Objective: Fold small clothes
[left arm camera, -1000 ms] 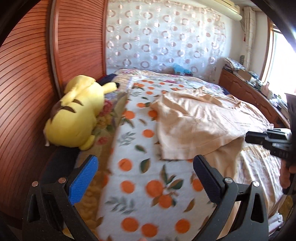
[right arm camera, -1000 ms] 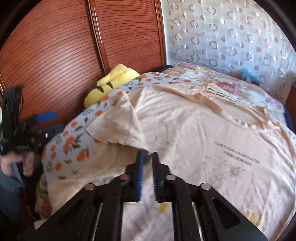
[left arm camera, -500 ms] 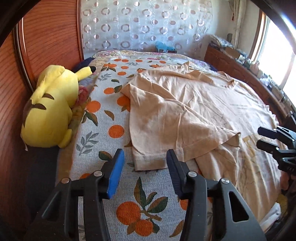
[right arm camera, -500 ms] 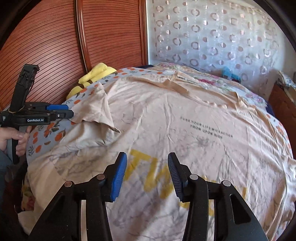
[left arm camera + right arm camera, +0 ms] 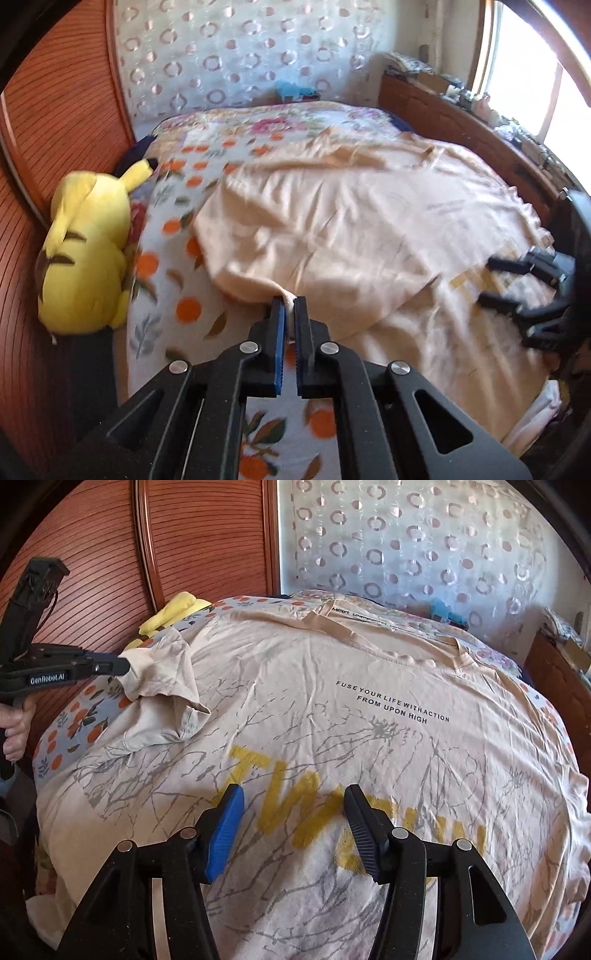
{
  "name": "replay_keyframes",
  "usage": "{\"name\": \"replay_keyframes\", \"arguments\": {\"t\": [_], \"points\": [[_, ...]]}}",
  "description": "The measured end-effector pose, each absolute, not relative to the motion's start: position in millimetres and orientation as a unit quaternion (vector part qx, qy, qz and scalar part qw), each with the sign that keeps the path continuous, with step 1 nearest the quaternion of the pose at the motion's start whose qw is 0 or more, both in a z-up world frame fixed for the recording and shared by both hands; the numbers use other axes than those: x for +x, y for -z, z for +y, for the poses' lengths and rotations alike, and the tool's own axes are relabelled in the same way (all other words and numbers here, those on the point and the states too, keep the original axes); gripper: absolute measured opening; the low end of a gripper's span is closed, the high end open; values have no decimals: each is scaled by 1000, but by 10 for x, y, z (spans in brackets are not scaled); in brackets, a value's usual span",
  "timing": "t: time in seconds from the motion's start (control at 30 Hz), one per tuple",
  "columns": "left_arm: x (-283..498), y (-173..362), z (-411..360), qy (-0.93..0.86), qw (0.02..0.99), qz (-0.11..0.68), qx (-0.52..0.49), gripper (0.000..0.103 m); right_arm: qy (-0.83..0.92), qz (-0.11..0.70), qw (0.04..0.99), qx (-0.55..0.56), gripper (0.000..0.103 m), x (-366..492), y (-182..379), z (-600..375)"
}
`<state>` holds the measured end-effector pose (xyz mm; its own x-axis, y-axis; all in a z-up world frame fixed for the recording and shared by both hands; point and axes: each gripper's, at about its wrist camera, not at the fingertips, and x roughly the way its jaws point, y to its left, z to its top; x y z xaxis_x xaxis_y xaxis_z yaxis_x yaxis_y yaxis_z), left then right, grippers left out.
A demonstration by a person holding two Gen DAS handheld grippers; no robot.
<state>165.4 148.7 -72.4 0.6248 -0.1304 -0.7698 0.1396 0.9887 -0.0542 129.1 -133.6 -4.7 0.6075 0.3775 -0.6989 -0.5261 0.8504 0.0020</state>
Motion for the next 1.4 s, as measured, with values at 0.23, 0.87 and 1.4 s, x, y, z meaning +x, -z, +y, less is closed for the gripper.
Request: {"name": "replay_keyframes", "arguments": {"t": [0.23, 0.87, 1.4], "points": [[2027, 258, 1076, 114, 911, 395, 21, 6, -251, 352, 898, -78, 59, 1328, 63, -1497], [2267, 278, 833, 104, 914, 390, 39, 81, -258, 347, 899, -73, 59, 1323, 82, -1565], [1568, 1130, 1412, 57, 895, 441, 20, 81, -313, 343, 881, -87, 42, 1347, -17, -1379]]}}
